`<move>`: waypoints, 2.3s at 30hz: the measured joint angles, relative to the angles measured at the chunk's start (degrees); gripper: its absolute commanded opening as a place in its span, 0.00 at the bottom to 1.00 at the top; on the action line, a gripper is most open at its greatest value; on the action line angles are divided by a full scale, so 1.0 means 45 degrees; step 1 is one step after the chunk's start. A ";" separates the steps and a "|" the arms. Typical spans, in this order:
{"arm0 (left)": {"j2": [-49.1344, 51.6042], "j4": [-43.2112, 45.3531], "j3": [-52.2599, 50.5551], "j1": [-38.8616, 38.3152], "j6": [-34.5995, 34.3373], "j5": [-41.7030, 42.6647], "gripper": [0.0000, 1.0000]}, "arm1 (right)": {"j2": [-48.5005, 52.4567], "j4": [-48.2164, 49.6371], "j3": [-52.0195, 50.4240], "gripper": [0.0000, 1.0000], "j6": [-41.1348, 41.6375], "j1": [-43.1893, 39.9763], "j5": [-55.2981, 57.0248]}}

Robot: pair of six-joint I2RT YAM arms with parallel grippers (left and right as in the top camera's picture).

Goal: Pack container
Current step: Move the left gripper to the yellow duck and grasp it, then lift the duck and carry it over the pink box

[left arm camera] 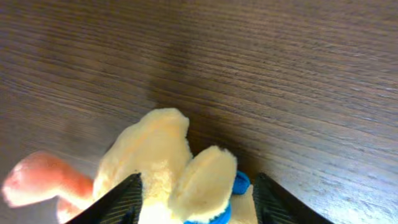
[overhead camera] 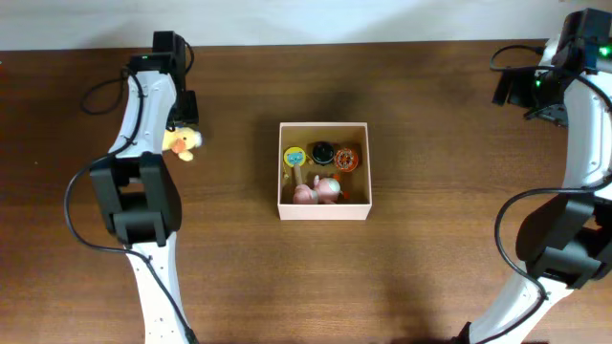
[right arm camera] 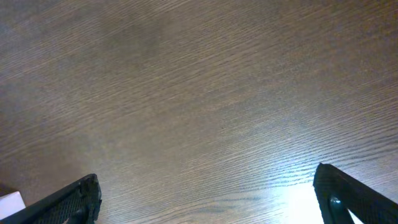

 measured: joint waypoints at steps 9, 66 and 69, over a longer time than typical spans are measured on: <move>0.0272 0.0131 0.0005 0.0000 0.0015 -0.0165 0.02 | 0.0000 0.0005 0.0000 0.99 0.0010 0.0000 0.0000; 0.0767 -0.7155 1.1210 -0.8092 -0.1617 0.1447 0.02 | 0.0000 0.0000 0.0000 0.99 0.0000 0.0000 0.0000; 0.0767 -0.7169 1.0200 -0.8174 -0.1729 0.1447 0.02 | 0.0000 0.0005 0.0000 0.99 0.0000 0.0000 0.0000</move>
